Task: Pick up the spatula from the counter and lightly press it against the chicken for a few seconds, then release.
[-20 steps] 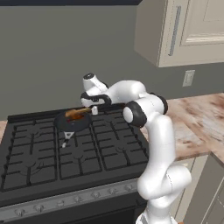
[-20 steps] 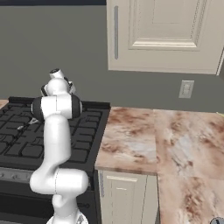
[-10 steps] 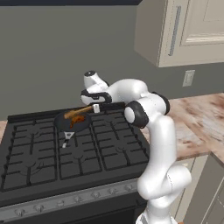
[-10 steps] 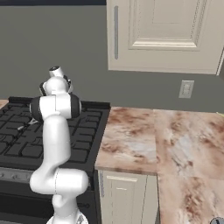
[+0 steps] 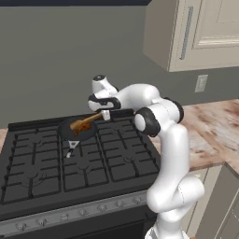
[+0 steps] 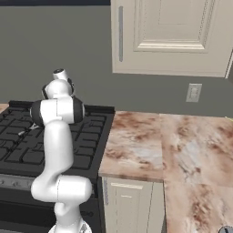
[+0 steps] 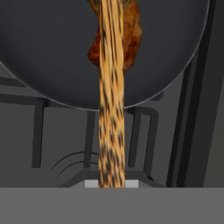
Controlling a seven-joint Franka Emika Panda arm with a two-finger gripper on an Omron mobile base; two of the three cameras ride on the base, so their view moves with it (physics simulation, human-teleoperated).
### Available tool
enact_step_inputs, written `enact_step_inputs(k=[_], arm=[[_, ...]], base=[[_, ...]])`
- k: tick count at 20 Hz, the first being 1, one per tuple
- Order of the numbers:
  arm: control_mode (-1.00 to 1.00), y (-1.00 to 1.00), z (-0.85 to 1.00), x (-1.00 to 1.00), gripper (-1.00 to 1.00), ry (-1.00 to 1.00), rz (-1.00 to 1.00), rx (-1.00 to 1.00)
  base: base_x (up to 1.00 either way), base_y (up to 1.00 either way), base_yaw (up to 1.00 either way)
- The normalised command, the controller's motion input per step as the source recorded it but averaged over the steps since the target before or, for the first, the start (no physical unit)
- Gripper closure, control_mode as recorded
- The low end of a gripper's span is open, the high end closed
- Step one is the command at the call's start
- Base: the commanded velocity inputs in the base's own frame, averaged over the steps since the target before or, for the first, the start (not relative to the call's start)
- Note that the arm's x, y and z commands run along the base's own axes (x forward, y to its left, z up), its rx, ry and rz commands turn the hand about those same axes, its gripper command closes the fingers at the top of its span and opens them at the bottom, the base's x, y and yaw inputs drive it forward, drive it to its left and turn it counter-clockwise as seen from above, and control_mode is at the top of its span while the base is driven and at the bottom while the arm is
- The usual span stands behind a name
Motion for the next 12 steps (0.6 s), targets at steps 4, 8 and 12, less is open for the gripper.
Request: enact_step_inputs(k=[4, 8, 12], arm=[[-1.0, -0.17, 0.0, -0.02, 1.0, 0.0, 0.1, 0.0], [-1.0, -0.1, 0.0, 0.0, 1.0, 0.01, 0.09, 0.0], [-1.0, -0.04, -0.01, 0.04, 1.0, 0.0, 0.07, 0.0]], base=[[0.0, 0.0, 0.0], [0.0, 0.0, 0.0], [0.0, 0.0, 0.0]])
